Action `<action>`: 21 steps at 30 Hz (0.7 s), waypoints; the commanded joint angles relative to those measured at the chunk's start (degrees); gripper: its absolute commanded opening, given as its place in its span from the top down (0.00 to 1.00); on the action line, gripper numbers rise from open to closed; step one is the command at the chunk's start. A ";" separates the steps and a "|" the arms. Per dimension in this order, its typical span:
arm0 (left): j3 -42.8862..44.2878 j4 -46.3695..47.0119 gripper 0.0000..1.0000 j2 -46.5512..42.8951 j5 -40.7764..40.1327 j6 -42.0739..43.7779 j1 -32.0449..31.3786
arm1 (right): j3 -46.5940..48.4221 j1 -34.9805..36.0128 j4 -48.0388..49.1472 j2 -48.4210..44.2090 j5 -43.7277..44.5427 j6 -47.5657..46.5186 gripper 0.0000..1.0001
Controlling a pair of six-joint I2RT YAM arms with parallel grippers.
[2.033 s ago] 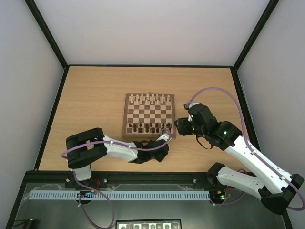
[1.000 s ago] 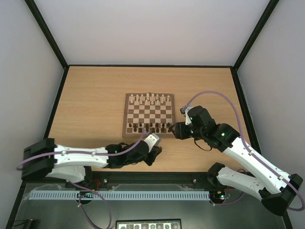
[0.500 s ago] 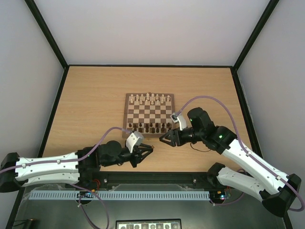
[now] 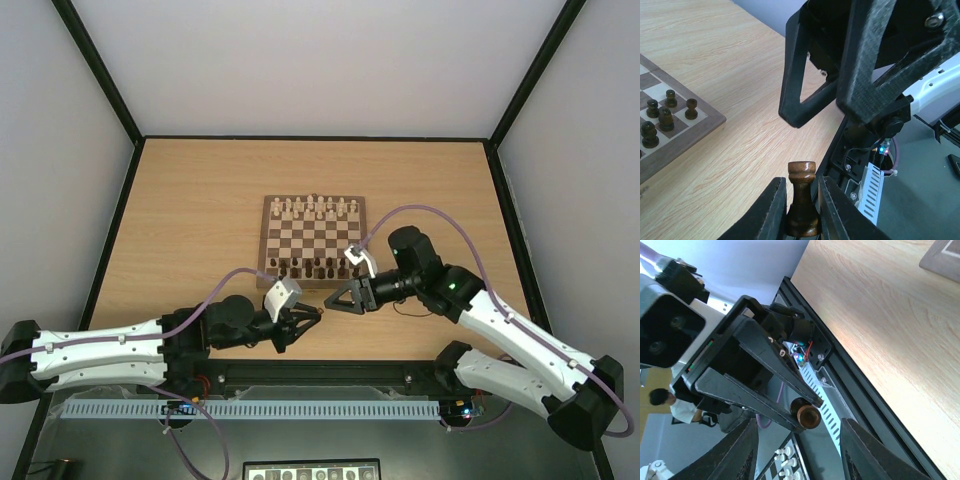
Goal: Set up the chess pieces on the board
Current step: Place the chess piece on the chessboard.
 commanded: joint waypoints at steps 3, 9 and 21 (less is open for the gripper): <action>1.05 0.17 0.82 0.03 1.06 1.83 -0.48 | -2.27 -0.16 2.69 0.94 -3.77 1.50 0.56; 1.64 0.62 0.82 0.45 0.98 2.34 -0.48 | -3.14 -0.16 4.25 1.36 -4.74 1.67 0.58; 2.60 3.06 0.83 2.96 1.59 3.44 -0.48 | -6.04 -0.16 6.74 1.52 -5.89 3.78 0.59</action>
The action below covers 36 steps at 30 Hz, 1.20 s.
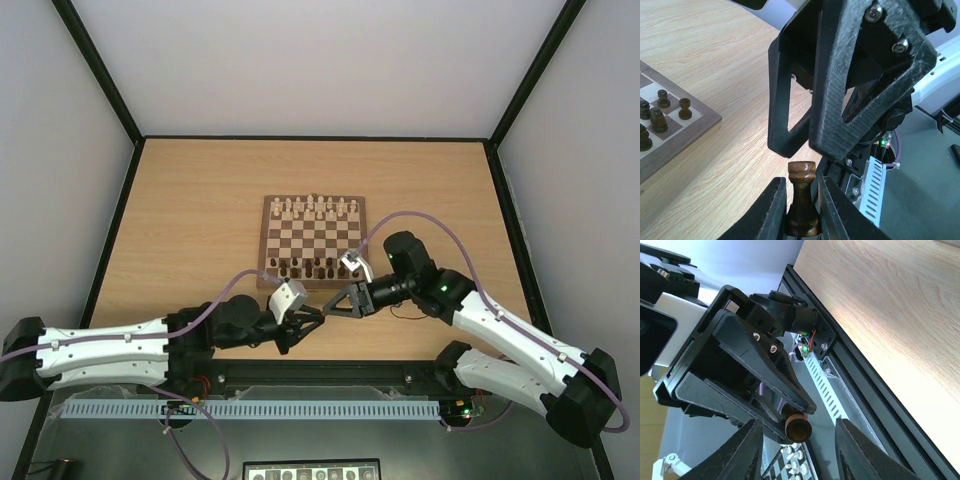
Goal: Set up the chess pieces on the board
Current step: Place the chess piece on the chessboard.
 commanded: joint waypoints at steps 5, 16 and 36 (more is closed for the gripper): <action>2.98 2.83 0.83 1.93 0.89 1.81 -0.32 | -2.34 -0.18 2.62 -0.12 -2.55 1.60 0.63; 3.58 3.97 0.83 4.38 1.00 2.01 -0.28 | -2.38 -0.20 2.78 -0.25 -3.14 1.40 0.72; 3.51 3.55 0.77 3.63 -1.69 1.75 -0.32 | -2.26 -0.16 1.64 -0.87 -1.61 1.14 0.90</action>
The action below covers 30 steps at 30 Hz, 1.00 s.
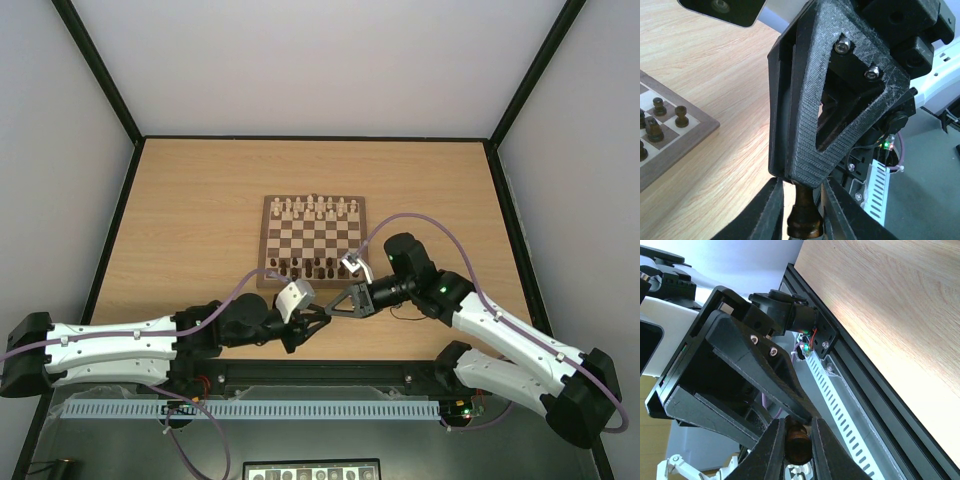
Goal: Set up the chess pieces on the board
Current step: Place the chess piece on the chessboard.
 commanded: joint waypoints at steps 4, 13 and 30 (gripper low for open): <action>1.99 -0.01 0.64 -1.31 -2.63 0.05 -0.33 | 0.56 -0.11 -1.62 -0.57 0.66 -0.51 0.92; 1.61 -4.09 0.44 -5.55 -6.29 -1.75 -0.30 | 4.03 -0.16 -8.01 0.30 8.35 -4.06 0.94; 12.74 -44.01 0.01 -9.57 -42.91 -31.85 0.07 | 19.52 5.08 -21.29 9.54 35.40 -10.41 0.97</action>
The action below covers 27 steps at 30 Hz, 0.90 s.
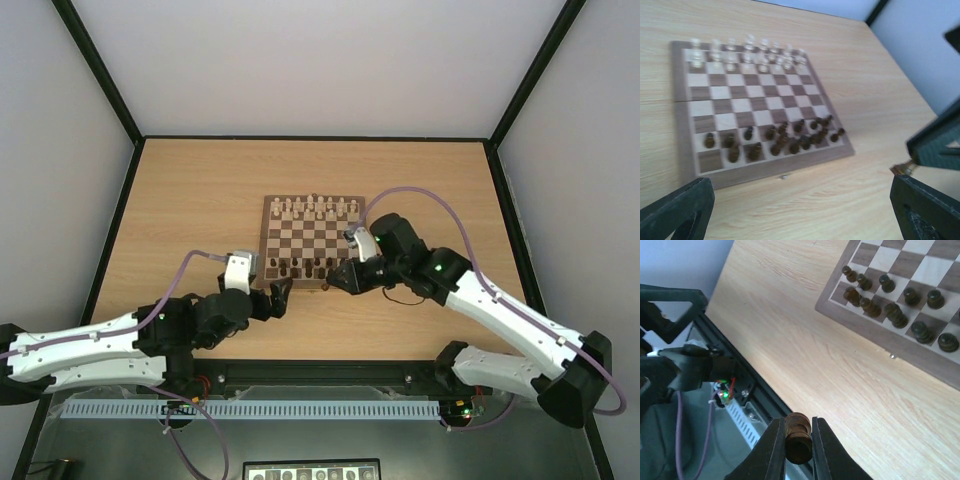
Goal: Set up the chess pieces on the board
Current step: Place the chess piece on the chessboard.
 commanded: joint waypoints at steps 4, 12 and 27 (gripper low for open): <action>2.75 -11.00 0.01 -4.14 -11.74 -9.56 0.03 | 10.63 8.50 -8.65 9.85 22.13 -2.45 0.99; 3.44 -9.08 0.01 -12.85 -10.19 -5.06 0.03 | 21.18 16.12 -10.31 23.45 35.13 -2.44 0.99; 6.01 -1.22 0.00 -22.16 2.66 9.86 0.00 | 39.87 20.28 -13.18 48.35 42.17 -3.15 0.99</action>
